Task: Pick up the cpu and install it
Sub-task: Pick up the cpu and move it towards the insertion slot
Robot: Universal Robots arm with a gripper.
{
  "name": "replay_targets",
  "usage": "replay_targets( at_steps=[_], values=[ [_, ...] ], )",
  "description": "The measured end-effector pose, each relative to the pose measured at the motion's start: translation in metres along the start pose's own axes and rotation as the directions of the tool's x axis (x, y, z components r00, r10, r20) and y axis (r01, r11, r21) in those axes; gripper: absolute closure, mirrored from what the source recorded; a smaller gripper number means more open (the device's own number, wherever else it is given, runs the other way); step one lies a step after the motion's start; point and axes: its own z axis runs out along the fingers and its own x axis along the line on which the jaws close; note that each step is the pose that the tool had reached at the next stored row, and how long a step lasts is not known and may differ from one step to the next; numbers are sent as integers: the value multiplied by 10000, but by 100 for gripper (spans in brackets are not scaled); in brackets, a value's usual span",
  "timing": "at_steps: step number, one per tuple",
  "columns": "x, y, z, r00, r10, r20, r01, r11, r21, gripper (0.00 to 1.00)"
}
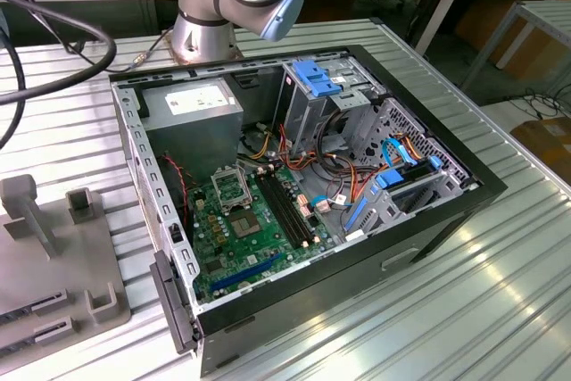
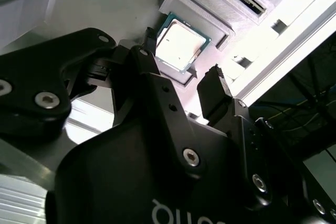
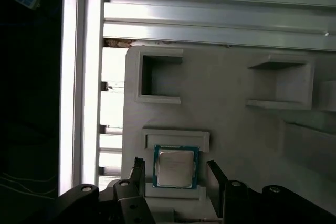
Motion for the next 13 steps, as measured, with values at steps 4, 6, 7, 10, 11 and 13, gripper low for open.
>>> replay_targets(
  at_steps=[4, 6, 7, 10, 11, 13],
  values=[
    [-2, 1, 58, 10000, 0, -3, 0, 10000, 75, 42],
    [-2, 2, 76, 10000, 1, -4, 0, 10000, 77, 42],
    [-2, 2, 80, 10000, 1, -5, -1, 10000, 77, 42],
    [-4, 3, 94, 10000, 2, -3, -2, 10000, 76, 42],
    [-6, 3, 98, 10000, 2, -3, -2, 10000, 76, 42],
    [-7, 4, 109, 10000, 1, -3, -1, 10000, 76, 42]
  ],
)
